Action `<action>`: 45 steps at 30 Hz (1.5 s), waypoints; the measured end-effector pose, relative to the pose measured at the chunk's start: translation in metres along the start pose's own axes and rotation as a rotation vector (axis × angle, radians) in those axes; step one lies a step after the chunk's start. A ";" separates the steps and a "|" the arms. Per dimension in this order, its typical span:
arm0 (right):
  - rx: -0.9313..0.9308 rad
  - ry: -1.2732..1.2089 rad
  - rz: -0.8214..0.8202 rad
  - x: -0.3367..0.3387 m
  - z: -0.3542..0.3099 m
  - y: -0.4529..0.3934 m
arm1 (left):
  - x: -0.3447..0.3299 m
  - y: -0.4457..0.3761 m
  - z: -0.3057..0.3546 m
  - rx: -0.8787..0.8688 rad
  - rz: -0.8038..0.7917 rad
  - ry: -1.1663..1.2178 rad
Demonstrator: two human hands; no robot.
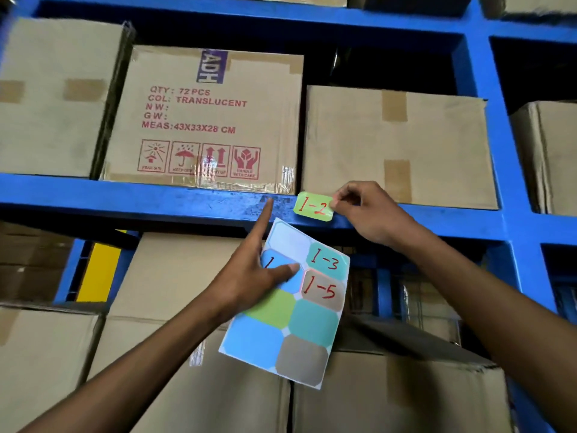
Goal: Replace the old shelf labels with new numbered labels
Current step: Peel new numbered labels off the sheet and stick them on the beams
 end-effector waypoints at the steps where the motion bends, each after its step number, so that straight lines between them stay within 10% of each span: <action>1: 0.008 0.002 -0.021 -0.001 0.001 -0.003 | 0.000 -0.003 0.000 -0.013 -0.019 -0.022; 45: -0.128 0.348 0.070 -0.012 0.005 -0.019 | -0.011 -0.037 -0.010 0.015 -0.091 -0.353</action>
Point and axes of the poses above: each hand's wrist, its own y-axis away from the middle knuckle, its own x-axis out of the back of the hand, z = x × y, the point moved 6 cm from there along -y, towards the middle knuckle, and after that the axes turned 12 degrees about x, right-handed, at the moved point
